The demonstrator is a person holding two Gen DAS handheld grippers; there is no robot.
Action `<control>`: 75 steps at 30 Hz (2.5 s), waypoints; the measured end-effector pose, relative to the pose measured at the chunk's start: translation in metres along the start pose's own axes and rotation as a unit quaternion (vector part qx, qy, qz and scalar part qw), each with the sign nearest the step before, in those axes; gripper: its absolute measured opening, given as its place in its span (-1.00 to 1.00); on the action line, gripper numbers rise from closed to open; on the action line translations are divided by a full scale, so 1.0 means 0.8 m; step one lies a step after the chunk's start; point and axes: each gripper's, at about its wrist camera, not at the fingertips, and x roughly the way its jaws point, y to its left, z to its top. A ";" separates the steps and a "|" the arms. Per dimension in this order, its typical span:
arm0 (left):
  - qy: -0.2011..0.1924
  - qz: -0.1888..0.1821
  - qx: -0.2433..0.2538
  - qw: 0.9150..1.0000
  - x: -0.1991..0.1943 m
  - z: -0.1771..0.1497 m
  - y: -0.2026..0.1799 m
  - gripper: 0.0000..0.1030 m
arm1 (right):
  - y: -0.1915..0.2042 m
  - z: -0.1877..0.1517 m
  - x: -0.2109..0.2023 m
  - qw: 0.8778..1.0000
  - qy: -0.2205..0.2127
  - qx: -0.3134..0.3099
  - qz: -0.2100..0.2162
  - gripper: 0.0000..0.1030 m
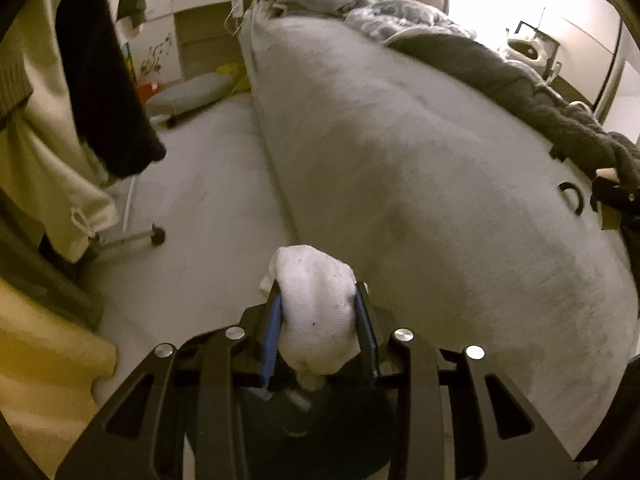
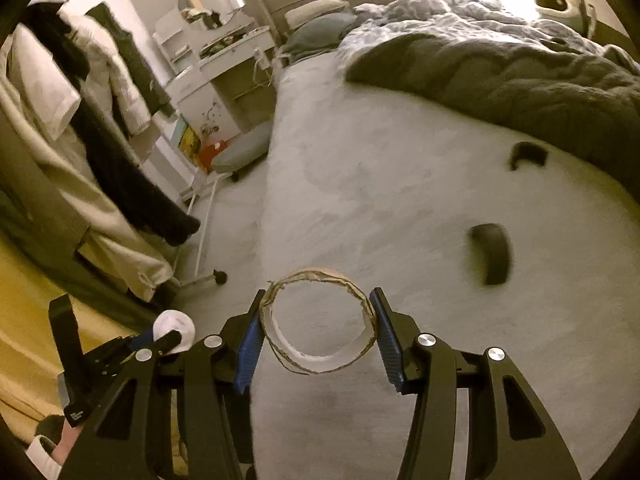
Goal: Collect trash
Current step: 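Carry the tissue ball and tape ring with both tools over the black bin, then open the left tool to drop the tissue ball into the bin, then open the right tool to drop the tape ring into the bin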
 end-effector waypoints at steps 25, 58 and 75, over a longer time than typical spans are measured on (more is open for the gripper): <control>0.147 0.021 -0.081 0.985 0.076 -0.096 0.097 -0.29 | 0.166 -0.047 0.090 0.984 0.075 -0.149 0.059 0.01; 0.176 -0.041 -0.099 0.979 0.068 -0.144 0.137 0.46 | 0.200 -0.103 0.220 0.962 0.194 -0.184 0.048 0.00; 0.041 -0.021 -0.063 0.997 -0.057 -0.080 0.136 0.08 | 0.186 -0.155 0.258 0.951 0.253 -0.173 0.037 0.01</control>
